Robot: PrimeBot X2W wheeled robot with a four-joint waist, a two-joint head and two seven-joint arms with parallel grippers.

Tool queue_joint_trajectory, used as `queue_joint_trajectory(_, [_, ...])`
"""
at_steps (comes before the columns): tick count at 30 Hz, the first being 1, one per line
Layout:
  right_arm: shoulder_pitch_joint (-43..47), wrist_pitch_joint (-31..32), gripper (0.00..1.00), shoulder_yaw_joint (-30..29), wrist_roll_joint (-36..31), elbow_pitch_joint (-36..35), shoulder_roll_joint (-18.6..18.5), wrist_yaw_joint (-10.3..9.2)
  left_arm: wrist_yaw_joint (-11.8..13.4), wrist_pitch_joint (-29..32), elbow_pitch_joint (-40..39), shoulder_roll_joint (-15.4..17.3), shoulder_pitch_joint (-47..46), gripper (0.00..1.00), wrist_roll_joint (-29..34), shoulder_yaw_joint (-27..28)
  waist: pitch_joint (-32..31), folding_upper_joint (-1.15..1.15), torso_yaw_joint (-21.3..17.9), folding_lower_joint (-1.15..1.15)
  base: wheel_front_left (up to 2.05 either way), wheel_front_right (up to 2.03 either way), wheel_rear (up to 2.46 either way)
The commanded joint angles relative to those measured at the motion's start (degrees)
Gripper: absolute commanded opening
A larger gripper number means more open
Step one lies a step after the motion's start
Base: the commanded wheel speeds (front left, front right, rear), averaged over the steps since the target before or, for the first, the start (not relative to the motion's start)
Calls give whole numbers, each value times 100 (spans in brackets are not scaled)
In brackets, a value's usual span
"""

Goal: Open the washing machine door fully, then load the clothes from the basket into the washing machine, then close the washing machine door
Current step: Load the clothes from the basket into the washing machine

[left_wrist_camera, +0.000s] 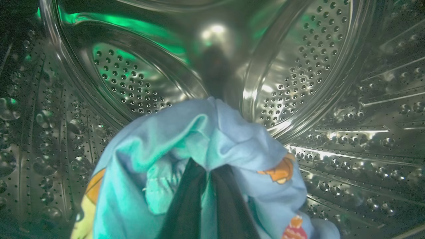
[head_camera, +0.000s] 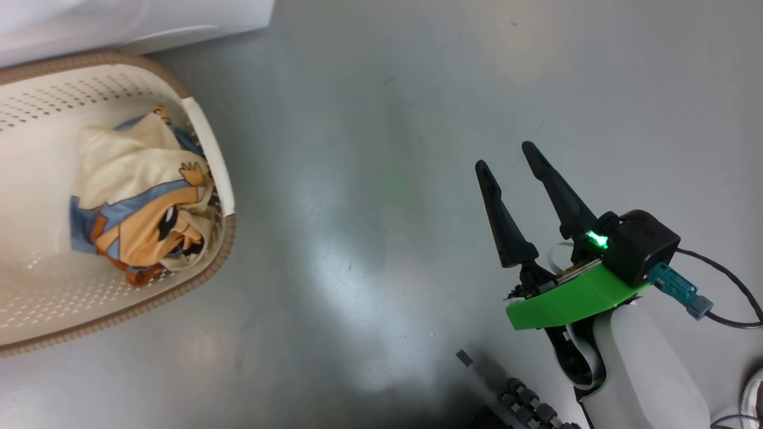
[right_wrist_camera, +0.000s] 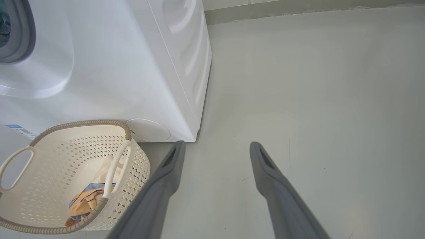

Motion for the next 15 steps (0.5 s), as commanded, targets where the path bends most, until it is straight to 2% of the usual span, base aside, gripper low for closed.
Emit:
queue_joint_trajectory(1, [93,-27,100,147,112,-129,10,16,-14,-77,44,419,-258,0,-19,-53,84,0,-107,0,0,0,0])
queue_joint_trajectory(6, [81,-27,100,217,178,-165,10,16,-14,-422,550,538,-750,0,-20,-404,154,0,-207,0,0,0,0])
queue_joint_trajectory(10, [108,-27,100,243,247,-166,10,16,-15,-597,848,691,-969,0,-38,-986,199,0,-291,0,0,0,0])
queue_joint_trajectory(15, [138,-27,100,291,258,-138,10,16,-15,-704,1387,740,-1213,0,-186,-1276,220,0,-321,0,0,0,0])
